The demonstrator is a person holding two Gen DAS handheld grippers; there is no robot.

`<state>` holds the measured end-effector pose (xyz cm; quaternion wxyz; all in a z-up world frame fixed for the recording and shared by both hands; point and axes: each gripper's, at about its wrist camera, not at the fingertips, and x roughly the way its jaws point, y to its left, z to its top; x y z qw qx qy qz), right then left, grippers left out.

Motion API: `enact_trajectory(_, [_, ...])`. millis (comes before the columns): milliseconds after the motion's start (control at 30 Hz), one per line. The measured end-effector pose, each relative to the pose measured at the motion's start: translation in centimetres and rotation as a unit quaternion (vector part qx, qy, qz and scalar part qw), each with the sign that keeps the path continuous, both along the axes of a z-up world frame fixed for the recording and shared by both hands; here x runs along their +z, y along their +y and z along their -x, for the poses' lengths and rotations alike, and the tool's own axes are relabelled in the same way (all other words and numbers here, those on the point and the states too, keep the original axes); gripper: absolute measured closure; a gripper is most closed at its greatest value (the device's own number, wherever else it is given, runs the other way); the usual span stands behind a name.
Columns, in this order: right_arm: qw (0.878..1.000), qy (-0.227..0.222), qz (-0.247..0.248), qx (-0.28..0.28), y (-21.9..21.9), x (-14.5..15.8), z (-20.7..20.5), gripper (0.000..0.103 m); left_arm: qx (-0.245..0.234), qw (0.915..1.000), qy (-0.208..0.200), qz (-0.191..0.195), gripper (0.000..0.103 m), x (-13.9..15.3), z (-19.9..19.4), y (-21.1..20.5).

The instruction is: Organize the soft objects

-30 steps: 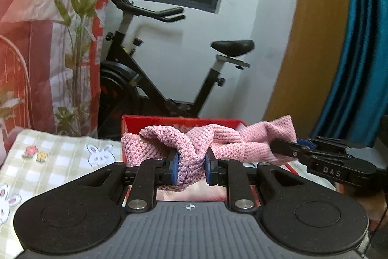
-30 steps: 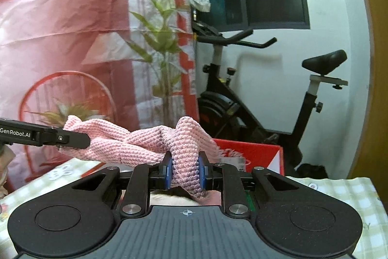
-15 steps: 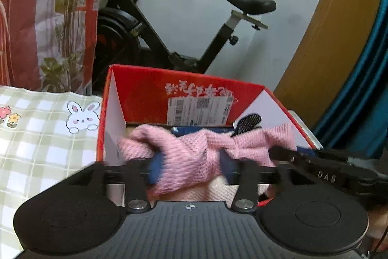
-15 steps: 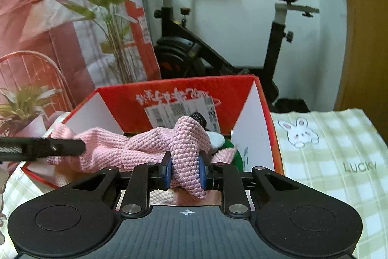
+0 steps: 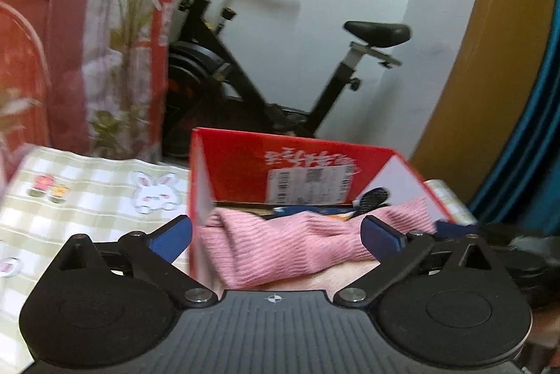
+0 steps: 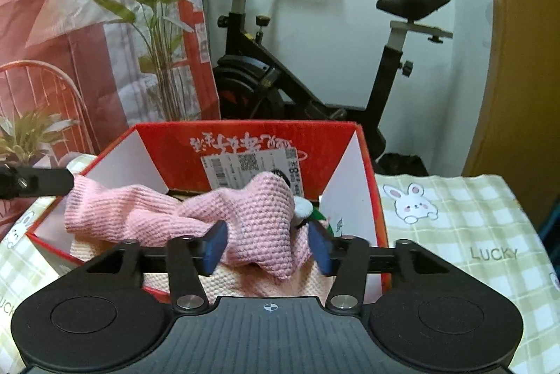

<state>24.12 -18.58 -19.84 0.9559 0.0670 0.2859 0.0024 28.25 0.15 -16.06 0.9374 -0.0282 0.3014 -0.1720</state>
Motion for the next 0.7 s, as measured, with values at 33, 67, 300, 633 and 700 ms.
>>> enact_trajectory(33, [1.000, -0.001, 0.001, 0.000, 0.0, 0.3, 0.2, 0.045, 0.006, 0.9999, -0.002, -0.013, 0.000, 0.1, 0.2, -0.1])
enact_trajectory(67, [1.000, -0.002, 0.004, -0.001, 0.1, 0.5, 0.5, 0.042, 0.010, 0.9996, -0.005, -0.026, 0.000, 0.2, 0.4, -0.3])
enact_trajectory(300, [1.000, -0.005, 0.012, -0.011, 0.5, 1.6, 2.1, 0.003, 0.016, 0.9993, -0.008, -0.034, 0.000, 0.7, 1.9, 0.0])
enact_trajectory(633, [1.000, -0.012, 0.012, -0.022, 0.2, 2.7, 3.4, 0.000, 0.037, 0.9987, -0.004, -0.035, 0.000, 0.9, 2.8, 0.4])
enact_trajectory(700, [1.000, -0.014, 0.011, -0.025, 0.2, 3.0, 3.7, 0.000, 0.031, 0.9988, -0.009, -0.036, 0.000, 1.2, 3.1, 0.4])
